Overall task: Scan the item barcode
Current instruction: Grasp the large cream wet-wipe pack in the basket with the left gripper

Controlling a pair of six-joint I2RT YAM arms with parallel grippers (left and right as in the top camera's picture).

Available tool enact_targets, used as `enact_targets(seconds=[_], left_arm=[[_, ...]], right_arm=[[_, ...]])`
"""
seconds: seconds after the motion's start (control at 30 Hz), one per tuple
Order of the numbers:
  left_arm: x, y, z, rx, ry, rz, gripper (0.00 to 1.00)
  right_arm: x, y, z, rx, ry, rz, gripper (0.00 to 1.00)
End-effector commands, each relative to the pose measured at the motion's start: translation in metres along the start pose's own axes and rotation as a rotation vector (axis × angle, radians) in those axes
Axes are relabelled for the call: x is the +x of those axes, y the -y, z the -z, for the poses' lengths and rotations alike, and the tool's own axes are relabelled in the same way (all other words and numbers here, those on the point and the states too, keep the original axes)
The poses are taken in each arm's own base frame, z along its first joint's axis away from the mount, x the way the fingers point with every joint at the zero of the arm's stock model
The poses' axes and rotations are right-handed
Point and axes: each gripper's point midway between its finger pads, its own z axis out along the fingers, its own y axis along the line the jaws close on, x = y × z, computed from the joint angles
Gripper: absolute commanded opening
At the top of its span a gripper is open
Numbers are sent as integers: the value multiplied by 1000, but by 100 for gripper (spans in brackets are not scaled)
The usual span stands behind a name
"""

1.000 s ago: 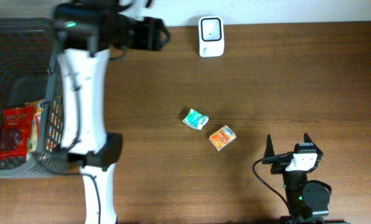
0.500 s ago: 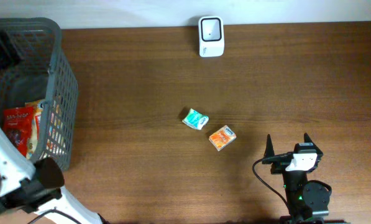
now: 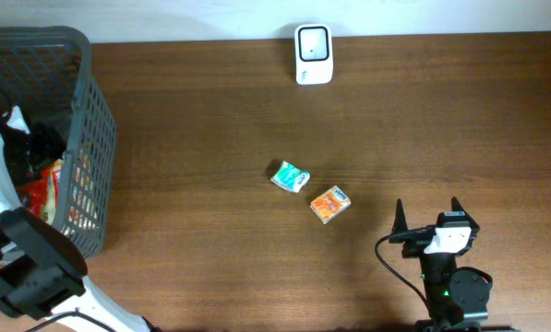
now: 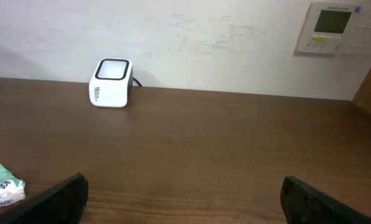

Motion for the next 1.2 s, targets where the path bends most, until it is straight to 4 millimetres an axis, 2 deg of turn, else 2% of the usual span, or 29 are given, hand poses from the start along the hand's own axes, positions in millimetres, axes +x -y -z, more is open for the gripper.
enact_targets(seconds=[0.0,0.2,0.4,0.53,0.57,0.6,0.67,0.73,0.8,0.9,0.93,1.0,1.03,1.1,1.17], left_arm=[[11,0,-23,-4,-25,-1,66],[24,-5,-61,-5,-36,-1,68],[30,-4,-81,-7,-28,-23,68],[28,-25,-83,-125,-12,-24,62],[27,-28,-83,-140,-8,-25,59],[25,-27,-83,-139,-2,-24,49],[23,-27,-82,-137,7,-24,10],[22,-25,-82,-129,11,-17,0],[19,-22,-78,-115,17,-10,0],[3,-9,-51,-62,47,-12,0],[-12,6,-21,0,99,-20,0],[-28,24,24,76,180,-35,0],[-33,29,42,94,215,-42,0],[-42,38,102,116,338,-62,0],[-43,44,148,132,441,-80,0]], right_arm=[[3,3,0,17,-4,2,98],[3,3,0,17,-4,2,98],[3,3,0,17,-4,2,99],[3,3,0,17,-4,2,98],[3,3,0,17,-4,2,98],[3,3,0,17,-4,2,98],[3,3,0,17,-4,2,98],[3,3,0,17,-4,2,98],[3,3,0,17,-4,2,98],[3,3,0,17,-4,2,98],[3,3,0,17,-4,2,98],[3,3,0,17,-4,2,98],[3,3,0,17,-4,2,98],[3,3,0,17,-4,2,98],[3,3,0,17,-4,2,98]])
